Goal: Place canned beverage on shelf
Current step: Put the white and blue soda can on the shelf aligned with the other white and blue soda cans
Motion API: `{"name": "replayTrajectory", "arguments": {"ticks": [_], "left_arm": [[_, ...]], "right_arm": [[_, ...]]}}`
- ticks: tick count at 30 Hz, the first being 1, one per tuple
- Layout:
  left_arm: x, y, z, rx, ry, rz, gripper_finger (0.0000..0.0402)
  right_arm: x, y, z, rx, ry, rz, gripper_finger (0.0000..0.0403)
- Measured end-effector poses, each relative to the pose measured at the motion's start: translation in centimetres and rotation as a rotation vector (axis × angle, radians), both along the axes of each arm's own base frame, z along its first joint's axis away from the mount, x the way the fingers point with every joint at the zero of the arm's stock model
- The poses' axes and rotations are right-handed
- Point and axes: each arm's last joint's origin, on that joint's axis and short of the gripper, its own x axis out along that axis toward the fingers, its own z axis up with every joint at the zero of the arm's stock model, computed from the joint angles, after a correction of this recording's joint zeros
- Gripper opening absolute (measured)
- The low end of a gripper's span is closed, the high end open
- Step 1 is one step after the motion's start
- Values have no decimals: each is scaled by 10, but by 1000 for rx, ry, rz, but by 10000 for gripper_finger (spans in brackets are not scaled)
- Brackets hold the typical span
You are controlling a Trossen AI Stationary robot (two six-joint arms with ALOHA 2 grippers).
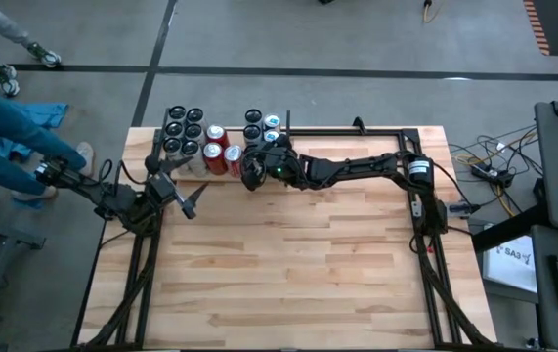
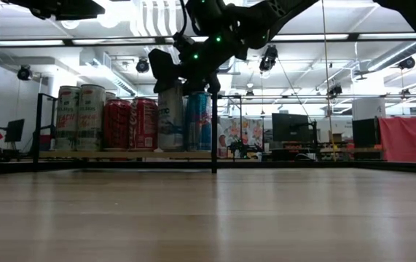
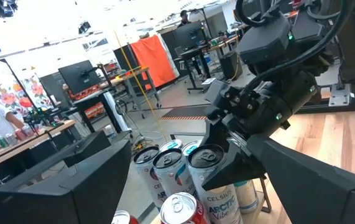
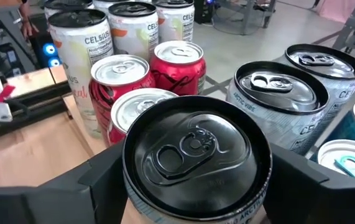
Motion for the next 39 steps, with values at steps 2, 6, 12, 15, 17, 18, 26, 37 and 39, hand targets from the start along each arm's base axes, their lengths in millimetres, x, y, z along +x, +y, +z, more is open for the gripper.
{"name": "replayTrajectory", "arguments": {"ticks": [2, 6, 12, 15, 17, 18, 26, 37, 39], "left_arm": [[0, 0, 0, 0, 0, 0, 346], [0, 0, 0, -3, -2, 0, 346], [0, 0, 0, -3, -2, -1, 346], [0, 0, 0, -3, -3, -1, 346], [0, 0, 0, -3, -3, -1, 346], [0, 0, 0, -3, -3, -1, 346], [0, 0, 0, -2, 0, -1, 346], [4, -2, -4, -1, 23, -6, 331], [5, -3, -5, 4, 33, -6, 319]], "right_arm": [[0, 0, 0, -14, 11, 6, 281], [0, 0, 0, -19, 6, 4, 296], [0, -1, 0, -22, 11, 4, 310], [0, -1, 2, -38, 21, 3, 312], [1, -1, 7, -54, 17, 3, 312], [1, -2, 10, -61, 13, 4, 311], [4, -2, 30, -107, 29, 19, 303], [-9, 7, 91, -29, 281, 119, 236], [-11, 9, 100, 5, 293, 167, 206]]}}
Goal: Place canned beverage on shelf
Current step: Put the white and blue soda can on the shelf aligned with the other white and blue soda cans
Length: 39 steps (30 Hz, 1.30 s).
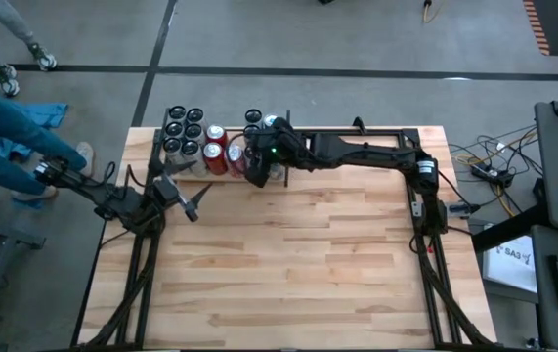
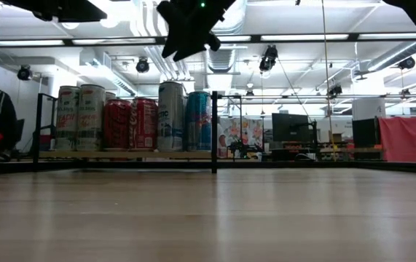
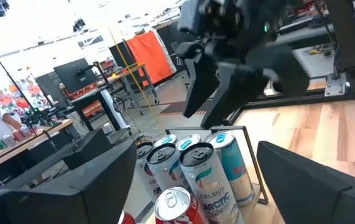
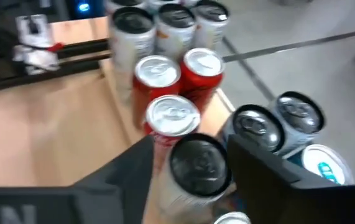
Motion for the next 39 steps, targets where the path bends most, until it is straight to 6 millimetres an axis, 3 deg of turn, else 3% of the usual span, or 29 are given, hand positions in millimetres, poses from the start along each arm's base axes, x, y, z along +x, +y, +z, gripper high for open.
{"name": "replayTrajectory", "arguments": {"ticks": [6, 11, 20, 30, 39], "left_arm": [[3, -1, -2, 10, 17, 1, 281], [4, -1, -3, 13, 23, 8, 251], [4, -1, -3, 15, 26, 10, 205], [4, 1, -3, 18, 28, 20, 177], [5, 1, -3, 18, 28, 23, 175]], "right_arm": [[-6, 3, 4, 76, 68, 45, 97], [-10, 4, -16, 109, 164, 30, 18], [-12, -1, -38, 138, 206, 1, 13], [-7, -3, -35, 129, 143, 45, 13], [-10, -22, -35, 114, 135, 11, 13]]}}
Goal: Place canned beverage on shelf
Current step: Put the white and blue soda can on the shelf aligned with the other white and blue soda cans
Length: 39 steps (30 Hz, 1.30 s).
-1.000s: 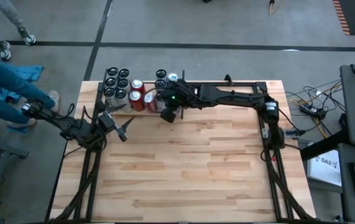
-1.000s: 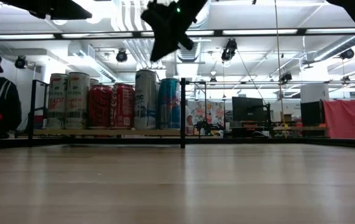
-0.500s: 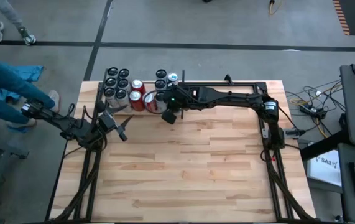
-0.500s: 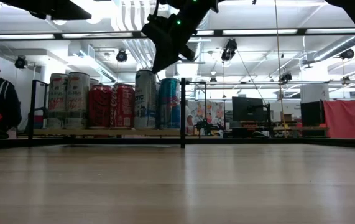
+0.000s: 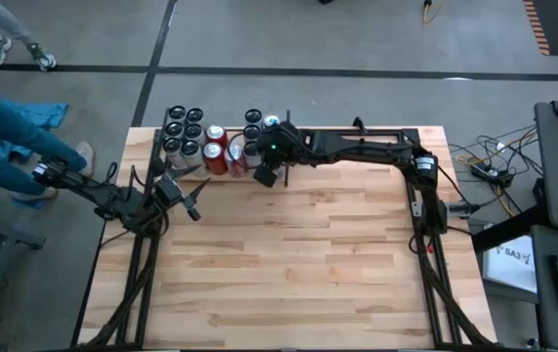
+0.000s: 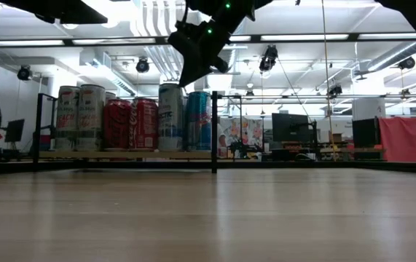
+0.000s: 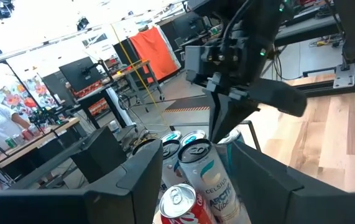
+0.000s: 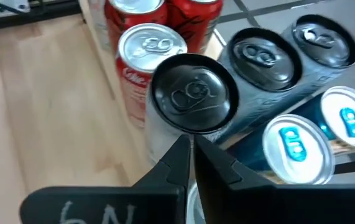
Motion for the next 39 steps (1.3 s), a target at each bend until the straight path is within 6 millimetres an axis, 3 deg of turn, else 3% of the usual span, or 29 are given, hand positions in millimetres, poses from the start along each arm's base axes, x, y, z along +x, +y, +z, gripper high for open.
{"name": "replayTrajectory", "arguments": {"ticks": [10, 17, 25, 39], "left_arm": [[0, 0, 0, 0, 0, 0, 175], [0, 0, 0, 0, 0, 0, 175], [0, 0, 0, 3, 2, 0, 175], [0, 0, 0, 3, 3, 1, 175]], "right_arm": [[2, -2, 7, -44, -29, -15, 13], [12, -4, 16, -84, -160, -7, 13], [23, -6, 1, -101, -164, 12, 13], [27, -9, -7, -106, -166, 12, 13]]}}
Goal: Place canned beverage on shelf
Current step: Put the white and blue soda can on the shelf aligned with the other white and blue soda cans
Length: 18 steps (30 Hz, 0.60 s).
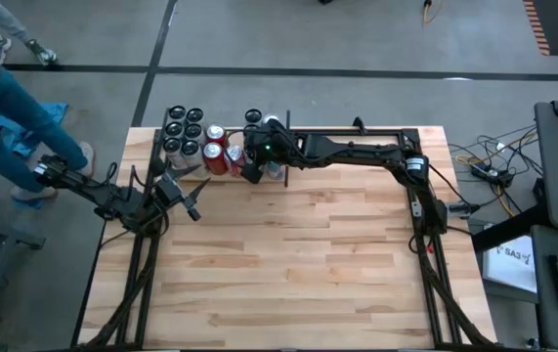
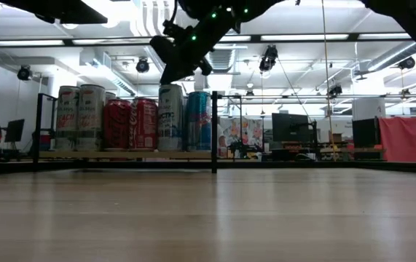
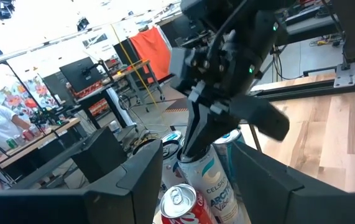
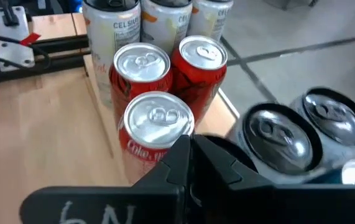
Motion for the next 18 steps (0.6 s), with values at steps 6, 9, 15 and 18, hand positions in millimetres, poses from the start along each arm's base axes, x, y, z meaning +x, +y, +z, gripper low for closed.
{"name": "replayTrajectory", "arguments": {"ticks": [6, 9, 15, 18], "left_arm": [[1, 0, 0, 5, 5, 1, 175], [1, 0, 0, 6, 7, 0, 175], [1, 0, -1, 7, 9, 1, 175], [1, 0, -1, 7, 9, 1, 175]], "right_arm": [[4, -2, -7, -17, 6, 0, 13], [5, -2, -8, -17, 10, 2, 13], [5, 1, -9, -17, 24, 19, 13], [5, 2, -10, -18, 30, 22, 13]]}}
